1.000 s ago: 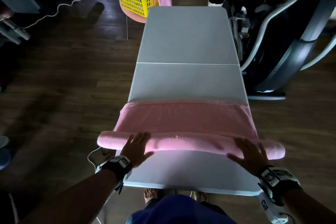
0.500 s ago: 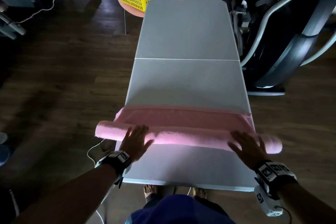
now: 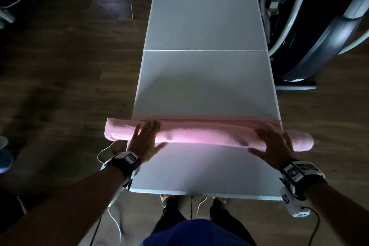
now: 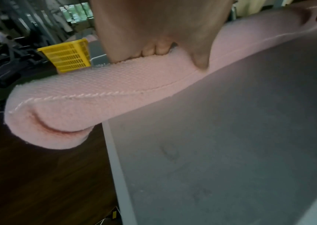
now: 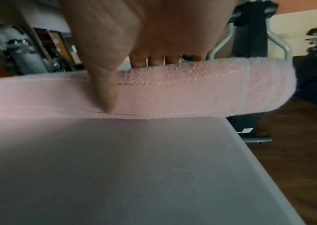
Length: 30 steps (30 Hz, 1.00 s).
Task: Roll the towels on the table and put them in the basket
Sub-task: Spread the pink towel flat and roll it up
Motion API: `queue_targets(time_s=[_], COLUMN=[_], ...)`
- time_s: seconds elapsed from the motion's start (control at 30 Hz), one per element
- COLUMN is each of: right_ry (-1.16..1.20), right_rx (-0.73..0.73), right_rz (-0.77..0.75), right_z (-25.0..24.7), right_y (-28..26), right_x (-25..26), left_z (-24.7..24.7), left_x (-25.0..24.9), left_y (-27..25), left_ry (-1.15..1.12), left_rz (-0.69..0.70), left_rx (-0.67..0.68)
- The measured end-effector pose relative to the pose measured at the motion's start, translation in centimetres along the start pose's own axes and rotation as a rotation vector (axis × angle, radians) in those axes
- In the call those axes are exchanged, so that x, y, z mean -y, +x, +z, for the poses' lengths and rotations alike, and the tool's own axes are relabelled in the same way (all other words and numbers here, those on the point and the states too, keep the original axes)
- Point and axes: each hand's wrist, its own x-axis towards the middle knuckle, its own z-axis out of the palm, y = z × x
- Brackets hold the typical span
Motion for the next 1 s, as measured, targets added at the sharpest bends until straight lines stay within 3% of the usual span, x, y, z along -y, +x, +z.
queue_targets(time_s=[0.07, 0.23, 0.37, 0.43, 0.5, 0.6, 0.67, 0.8, 0.9, 1.0], right_ry=[-0.095, -0.131, 0.043, 0.011, -0.059, -0.045, -0.072, 0.057, 0.14, 0.2], right_rx=[0.057, 0.122, -0.031, 0.051, 0.131, 0.113, 0.076, 0.119, 0.155, 0.177], right_rz=[-0.049, -0.058, -0.005, 0.012, 0.012, 0.067, 0.132, 0.312, 0.33, 0.327], right_z=[0.0, -2.9, -4.2, -4.2, -3.7, -3.0, -2.6, -1.0, 0.3, 1.8], right_y=[0.1, 4.0, 7.2, 7.8, 7.7, 7.2, 6.7, 4.6, 2.3, -0.1], right_x=[-0.3, -0.2, -0.8, -1.4, -2.1, -2.5, -1.0, 3.8, 8.1, 12.1], left_z=[0.0, -2.0, -2.0, -1.7, -1.8, -1.9, -2.4, -2.2, -1.7, -1.2], left_x=[0.5, 1.4, 2.5, 3.5, 4.5, 4.9, 3.5, -3.0, -8.6, -13.2], left_y=[0.3, 3.5, 5.7, 5.8, 5.8, 6.0, 6.0, 4.6, 3.4, 2.8], left_ry=[-0.039, 0.008, -0.07, -0.038, 0.02, -0.003, -0.09, -0.255, -0.229, -0.404], left_rz=[0.057, 0.036, -0.151, -0.171, -0.097, -0.087, -0.162, -0.518, -0.537, -0.571], left_rx=[0.041, 0.02, -0.11, -0.074, -0.004, 0.02, 0.028, 0.105, 0.209, 0.274])
